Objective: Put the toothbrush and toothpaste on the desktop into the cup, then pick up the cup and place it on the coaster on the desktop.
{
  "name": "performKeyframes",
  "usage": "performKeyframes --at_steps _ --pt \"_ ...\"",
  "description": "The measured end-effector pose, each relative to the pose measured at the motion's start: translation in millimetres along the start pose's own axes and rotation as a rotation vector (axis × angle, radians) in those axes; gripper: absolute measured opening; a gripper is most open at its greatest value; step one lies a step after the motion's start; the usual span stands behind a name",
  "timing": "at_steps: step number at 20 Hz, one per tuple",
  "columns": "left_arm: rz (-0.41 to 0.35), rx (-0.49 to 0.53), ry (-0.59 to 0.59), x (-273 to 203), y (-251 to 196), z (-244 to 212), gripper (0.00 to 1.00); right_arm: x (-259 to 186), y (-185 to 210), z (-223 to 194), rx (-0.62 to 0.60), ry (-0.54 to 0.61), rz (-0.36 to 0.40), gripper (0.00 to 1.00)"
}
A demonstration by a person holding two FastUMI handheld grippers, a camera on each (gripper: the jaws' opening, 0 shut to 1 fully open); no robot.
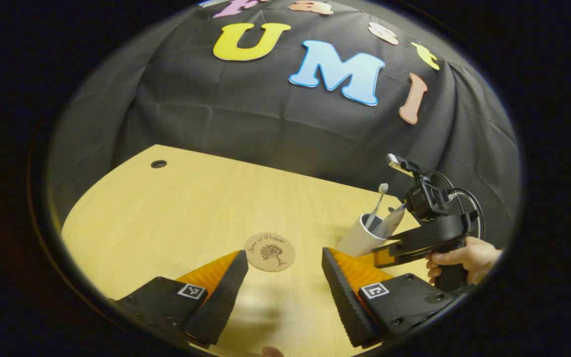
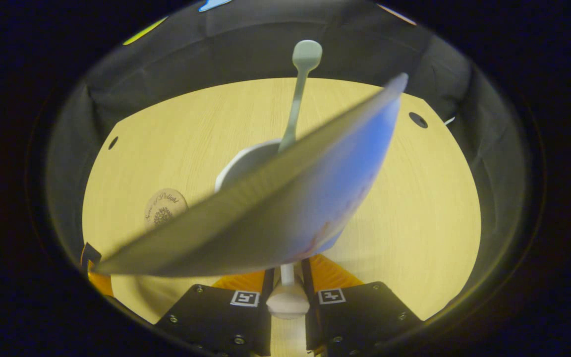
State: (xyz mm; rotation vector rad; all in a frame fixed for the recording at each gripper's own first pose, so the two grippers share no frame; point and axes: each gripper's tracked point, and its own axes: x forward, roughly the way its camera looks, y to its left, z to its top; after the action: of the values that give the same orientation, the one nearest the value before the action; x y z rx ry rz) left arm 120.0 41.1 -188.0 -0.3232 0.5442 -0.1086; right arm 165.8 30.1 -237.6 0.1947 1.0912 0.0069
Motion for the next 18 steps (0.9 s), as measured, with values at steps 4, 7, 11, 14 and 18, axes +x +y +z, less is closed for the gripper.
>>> performKeyframes --at_steps 4,7,11,14,18 --pt "0.019 -0.009 -0.008 -12.6 12.6 -2.3 0.98 -7.2 26.2 -1.5 -0.013 -0.010 0.039 0.28" --pt "0.038 -0.014 -0.008 -22.5 24.4 -3.6 0.97 -10.8 49.2 -1.5 -0.042 -0.015 0.063 0.24" --pt "0.061 -0.015 -0.014 -34.5 41.3 -3.6 0.97 -14.3 82.7 0.1 -0.093 -0.026 0.096 0.28" --pt "0.079 -0.021 -0.012 -43.1 55.3 -8.6 0.97 -14.1 107.0 1.8 -0.135 -0.026 0.112 0.28" --pt "0.099 -0.032 -0.013 -51.7 70.3 -9.2 1.00 -12.8 127.2 1.6 -0.176 -0.018 0.127 0.28"
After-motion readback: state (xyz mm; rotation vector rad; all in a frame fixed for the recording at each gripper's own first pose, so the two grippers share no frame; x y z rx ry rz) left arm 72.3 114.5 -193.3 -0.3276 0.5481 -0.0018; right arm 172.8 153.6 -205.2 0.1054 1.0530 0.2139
